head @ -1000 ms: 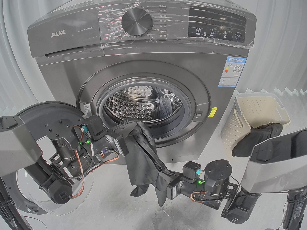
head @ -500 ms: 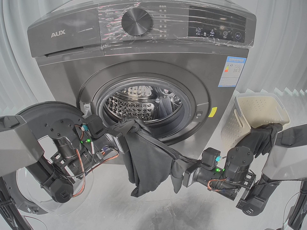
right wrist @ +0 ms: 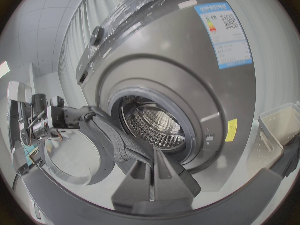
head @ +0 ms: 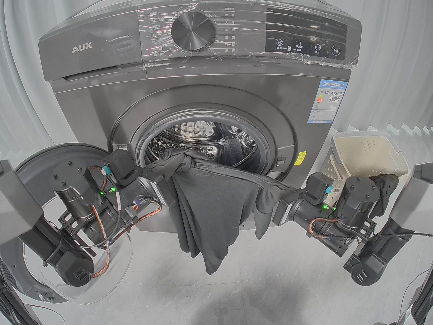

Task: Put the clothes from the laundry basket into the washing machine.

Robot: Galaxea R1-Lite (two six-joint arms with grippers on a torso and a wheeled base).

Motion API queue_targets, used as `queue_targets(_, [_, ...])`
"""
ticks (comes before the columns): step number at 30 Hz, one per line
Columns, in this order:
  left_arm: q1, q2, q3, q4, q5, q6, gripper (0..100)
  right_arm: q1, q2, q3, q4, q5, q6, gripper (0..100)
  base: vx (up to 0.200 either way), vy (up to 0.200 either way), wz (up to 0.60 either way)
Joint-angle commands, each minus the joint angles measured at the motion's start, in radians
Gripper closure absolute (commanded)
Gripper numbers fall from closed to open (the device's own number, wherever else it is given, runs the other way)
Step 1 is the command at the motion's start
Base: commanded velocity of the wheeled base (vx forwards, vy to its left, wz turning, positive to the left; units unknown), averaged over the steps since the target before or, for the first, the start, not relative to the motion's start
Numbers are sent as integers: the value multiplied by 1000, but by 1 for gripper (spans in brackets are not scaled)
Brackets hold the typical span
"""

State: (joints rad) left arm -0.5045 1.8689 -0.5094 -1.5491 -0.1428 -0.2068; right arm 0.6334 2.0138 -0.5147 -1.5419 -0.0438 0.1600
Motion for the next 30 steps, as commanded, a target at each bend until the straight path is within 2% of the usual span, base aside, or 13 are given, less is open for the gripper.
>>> queue_targets(1, [-20,-77,41,0,0,1,100,9,-78,-4,0,-1,6,100,0,0,0])
queue_targets(7, [-34,-129,94,0,2,1,100,8,-152,16,0,-5,13,100,0,0,0])
queue_targets(15, [-22,-129,94,0,5,6,100,-6,-175,10,0,-8,15,100,0,0,0])
queue_targets(21, [-23,-131,86,0,51,9,100,6,-176,1,-1,-10,15,100,0,0,0])
queue_targets(30, [-23,-132,81,0,65,7,100,8,-191,-2,0,-10,15,100,0,0,0])
